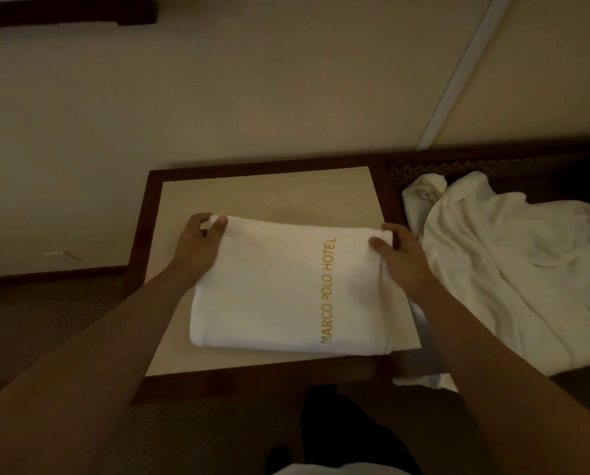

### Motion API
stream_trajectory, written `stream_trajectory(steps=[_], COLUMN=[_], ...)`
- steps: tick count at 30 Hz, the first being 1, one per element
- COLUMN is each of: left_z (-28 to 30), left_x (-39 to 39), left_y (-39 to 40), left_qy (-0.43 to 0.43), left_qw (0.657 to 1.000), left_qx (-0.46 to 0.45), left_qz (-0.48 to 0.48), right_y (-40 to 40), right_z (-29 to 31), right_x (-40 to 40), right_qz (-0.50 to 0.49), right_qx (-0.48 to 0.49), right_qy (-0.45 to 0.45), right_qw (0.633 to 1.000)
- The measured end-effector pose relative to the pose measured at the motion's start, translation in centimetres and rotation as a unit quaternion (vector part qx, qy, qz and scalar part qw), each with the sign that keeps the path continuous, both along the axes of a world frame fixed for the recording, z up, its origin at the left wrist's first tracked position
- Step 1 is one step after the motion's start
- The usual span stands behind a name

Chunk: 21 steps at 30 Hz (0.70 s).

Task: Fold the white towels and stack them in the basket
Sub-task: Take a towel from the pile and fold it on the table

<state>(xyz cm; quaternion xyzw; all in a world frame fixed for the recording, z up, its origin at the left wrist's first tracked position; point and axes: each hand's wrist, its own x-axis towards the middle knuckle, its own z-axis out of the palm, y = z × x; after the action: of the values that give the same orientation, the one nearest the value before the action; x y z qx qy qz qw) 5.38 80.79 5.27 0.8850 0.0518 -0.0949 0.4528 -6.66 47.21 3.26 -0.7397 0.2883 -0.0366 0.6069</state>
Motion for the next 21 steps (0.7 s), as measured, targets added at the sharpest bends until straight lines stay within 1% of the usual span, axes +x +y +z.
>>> stream_trajectory(steps=[2,4,6,7,8,10,11,12,13,14,15,16,17,19,20,21], left_z=[-3.3,-6.0,-6.9,-6.8,-6.5,-5.4,-4.5,-3.8,-2.7,-2.1,-1.5,-1.2,-0.6,-0.2,-0.3,-0.6], left_x=[1.2,2.0,3.0,3.7,4.2,4.4,4.0,3.0,1.7,-0.1,-2.0,-4.2,-6.4,-10.0,-11.5,-12.9], left_y=[-0.3,-0.6,-1.0,-1.2,-1.3,-1.7,-2.0,-2.5,-2.6,-2.9,-3.1,-3.1,-3.0,-2.5,-2.1,-1.5], left_qy=[0.048,0.036,0.020,0.014,0.007,-0.043,-0.071,-0.103,-0.145,-0.192,-0.236,-0.262,-0.262,-0.221,-0.192,-0.165], left_qw=[0.997,0.995,0.993,0.990,0.986,0.971,0.966,0.963,0.962,0.958,0.952,0.947,0.943,0.942,0.946,0.955], left_qx=[0.050,0.094,0.119,0.138,0.164,0.229,0.247,0.246,0.230,0.204,0.172,0.131,0.087,0.004,-0.022,-0.029], left_qz=[-0.025,-0.023,-0.017,-0.026,-0.033,-0.043,-0.039,-0.036,-0.034,-0.054,-0.086,-0.134,-0.186,-0.254,-0.259,-0.245], right_y=[-0.3,-0.5,-0.8,-0.9,-0.9,-0.6,-0.5,-0.4,-0.1,0.1,0.3,0.6,1.1,1.6,1.6,1.7], right_z=[-2.5,-3.8,-3.9,-3.8,-3.6,-2.8,-2.1,-1.6,-0.9,-0.9,-0.8,-0.8,-0.7,-0.5,-0.4,-0.2], right_x=[1.6,2.6,3.6,4.1,4.6,5.2,5.8,6.2,7.1,7.8,8.6,9.2,9.5,9.5,9.3,8.7], right_qz=[0.010,0.010,0.016,0.031,0.061,0.141,0.183,0.221,0.263,0.303,0.343,0.377,0.397,0.397,0.388,0.383], right_qx=[-0.046,-0.097,-0.125,-0.167,-0.237,-0.387,-0.430,-0.451,-0.460,-0.455,-0.440,-0.421,-0.404,-0.377,-0.356,-0.323], right_qy=[0.040,0.055,0.081,0.102,0.122,0.130,0.120,0.102,0.077,0.074,0.095,0.130,0.166,0.211,0.225,0.239], right_qw=[0.998,0.994,0.989,0.980,0.962,0.902,0.876,0.859,0.845,0.834,0.825,0.814,0.808,0.810,0.820,0.832])
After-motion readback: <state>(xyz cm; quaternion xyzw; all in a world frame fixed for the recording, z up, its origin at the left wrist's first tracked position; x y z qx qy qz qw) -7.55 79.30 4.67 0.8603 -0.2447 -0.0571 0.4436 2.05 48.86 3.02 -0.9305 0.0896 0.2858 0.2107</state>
